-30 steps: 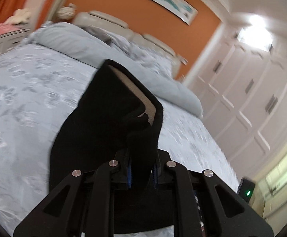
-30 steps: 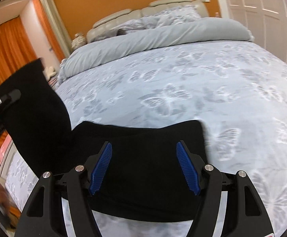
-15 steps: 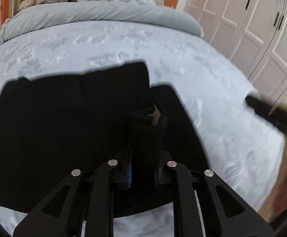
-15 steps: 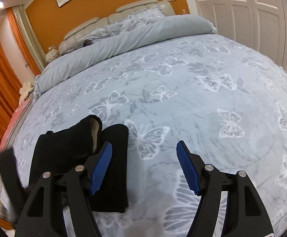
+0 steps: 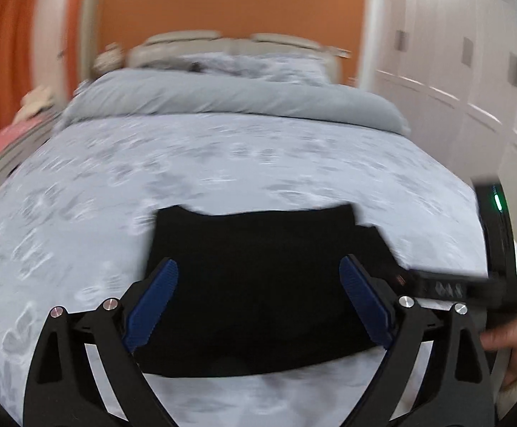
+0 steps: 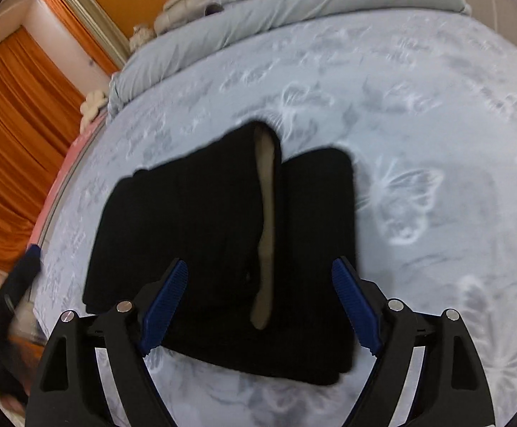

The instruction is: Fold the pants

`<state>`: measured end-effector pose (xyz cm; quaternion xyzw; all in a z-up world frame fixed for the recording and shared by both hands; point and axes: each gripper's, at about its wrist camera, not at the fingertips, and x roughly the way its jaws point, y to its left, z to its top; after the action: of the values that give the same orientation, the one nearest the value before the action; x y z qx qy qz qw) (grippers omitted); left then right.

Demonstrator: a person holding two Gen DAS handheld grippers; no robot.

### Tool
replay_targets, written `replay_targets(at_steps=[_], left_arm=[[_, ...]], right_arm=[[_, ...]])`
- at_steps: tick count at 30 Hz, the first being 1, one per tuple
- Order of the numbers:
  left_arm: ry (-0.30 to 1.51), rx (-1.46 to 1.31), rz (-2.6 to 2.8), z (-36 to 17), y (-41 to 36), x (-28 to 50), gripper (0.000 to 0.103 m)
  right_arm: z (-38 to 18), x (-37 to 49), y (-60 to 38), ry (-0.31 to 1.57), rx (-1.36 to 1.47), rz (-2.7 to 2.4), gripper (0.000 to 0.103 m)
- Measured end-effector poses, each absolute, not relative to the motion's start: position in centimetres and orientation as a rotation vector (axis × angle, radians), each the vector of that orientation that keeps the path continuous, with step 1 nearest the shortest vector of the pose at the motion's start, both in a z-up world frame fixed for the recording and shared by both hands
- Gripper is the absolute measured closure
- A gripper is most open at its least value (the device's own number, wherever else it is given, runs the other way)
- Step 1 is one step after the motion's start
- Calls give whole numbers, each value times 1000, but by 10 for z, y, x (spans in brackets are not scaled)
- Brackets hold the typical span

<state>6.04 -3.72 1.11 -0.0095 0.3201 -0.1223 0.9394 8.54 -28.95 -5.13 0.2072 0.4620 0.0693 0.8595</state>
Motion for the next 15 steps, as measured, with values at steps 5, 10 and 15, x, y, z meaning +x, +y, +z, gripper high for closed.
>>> replay_targets(at_steps=[5,10,15], left_arm=[[757,-179,-113,-1,29,91,13],[778,-257,-36,-4,61,97,13],[744,-132,-17,0,49,90,13]], right_arm=[[-66,100,-256,960,331,172,54],[-19,95,-268,828,415,206,88],[-9,68,-291,837,343,109,88]])
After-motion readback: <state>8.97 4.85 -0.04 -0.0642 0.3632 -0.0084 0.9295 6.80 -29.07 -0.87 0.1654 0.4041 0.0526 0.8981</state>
